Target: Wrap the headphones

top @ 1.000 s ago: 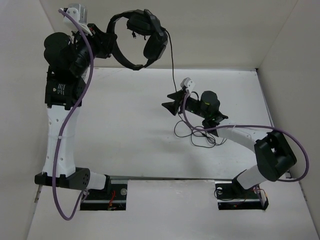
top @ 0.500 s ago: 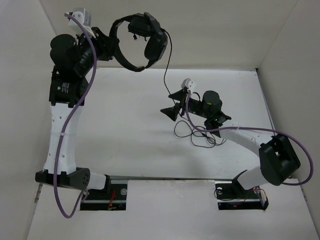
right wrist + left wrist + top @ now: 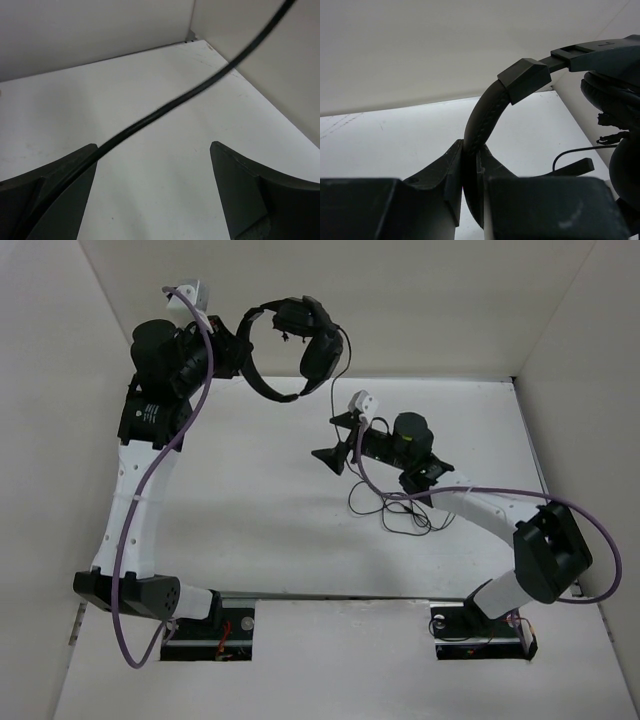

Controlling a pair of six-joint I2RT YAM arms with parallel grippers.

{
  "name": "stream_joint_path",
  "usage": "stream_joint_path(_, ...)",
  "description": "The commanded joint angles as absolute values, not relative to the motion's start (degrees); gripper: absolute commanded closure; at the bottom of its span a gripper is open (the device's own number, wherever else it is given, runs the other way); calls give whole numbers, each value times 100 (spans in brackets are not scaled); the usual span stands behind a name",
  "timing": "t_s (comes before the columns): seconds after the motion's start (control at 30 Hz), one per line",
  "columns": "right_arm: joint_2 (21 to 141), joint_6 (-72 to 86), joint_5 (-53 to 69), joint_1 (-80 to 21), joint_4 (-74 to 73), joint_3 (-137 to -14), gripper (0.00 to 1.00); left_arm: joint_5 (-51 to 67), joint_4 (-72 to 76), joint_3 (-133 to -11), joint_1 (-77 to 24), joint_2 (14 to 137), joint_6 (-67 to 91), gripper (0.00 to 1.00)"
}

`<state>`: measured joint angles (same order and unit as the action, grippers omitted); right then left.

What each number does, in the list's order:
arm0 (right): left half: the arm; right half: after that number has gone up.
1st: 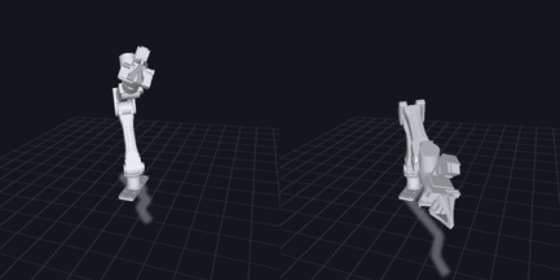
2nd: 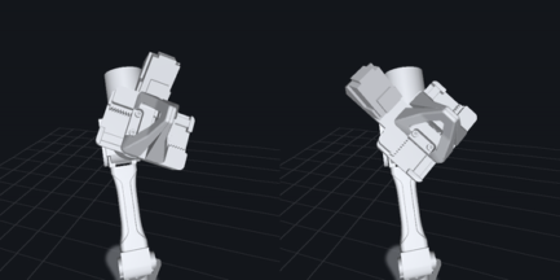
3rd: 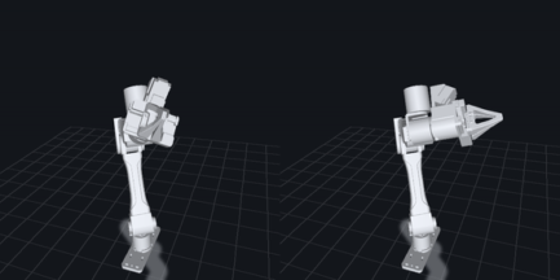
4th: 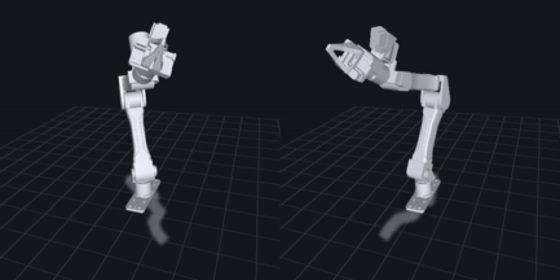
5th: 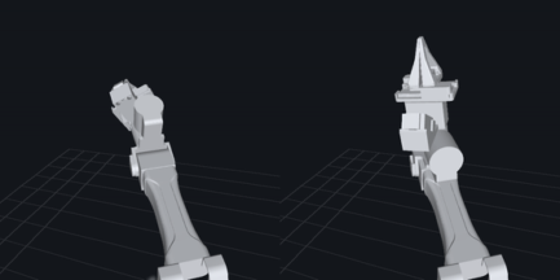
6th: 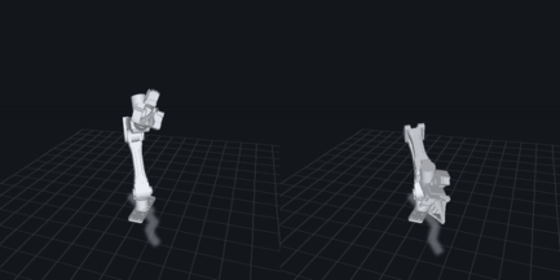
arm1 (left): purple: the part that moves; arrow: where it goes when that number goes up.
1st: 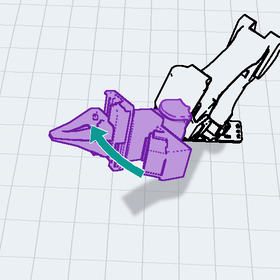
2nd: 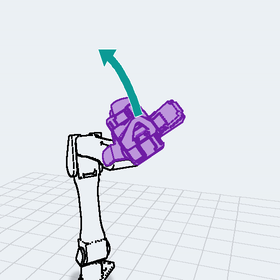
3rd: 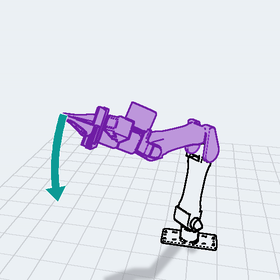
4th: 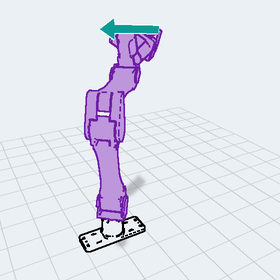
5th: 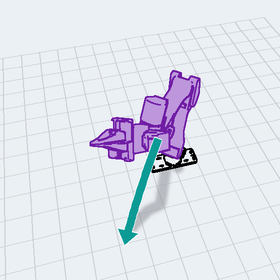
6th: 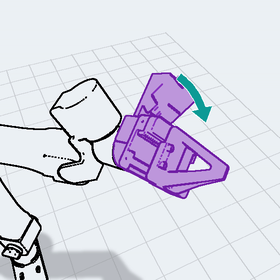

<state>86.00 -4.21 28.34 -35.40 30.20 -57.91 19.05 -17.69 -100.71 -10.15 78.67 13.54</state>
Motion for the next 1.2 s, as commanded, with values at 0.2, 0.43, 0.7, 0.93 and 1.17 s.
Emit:
stream_joint_path(0.2, 8631, -2107, 1707, -3757, 3023, -5730, 0, 1960, -1239, -10143, -1015, 7532, 1354, 100)
stream_joint_path(0.43, 8702, -2570, 1176, -3486, 2761, -5889, 0, 1960, -1230, -10028, -1024, 7453, 1327, 100)
stream_joint_path(0.7, 8534, -1617, 1802, -3309, 2293, -5872, 0, 1969, -1230, -10046, -997, 7436, 1336, 100)
stream_joint_path(0.93, 8552, -1521, 1819, -3326, 2637, -5617, 0, 1978, -1257, -10239, -980, 7436, 1318, 100)
stream_joint_path(1.17, 8139, -1450, 1881, -3423, 2646, -5090, 6, 1863, -1213, -10266, -927, 7488, 1239, 100)
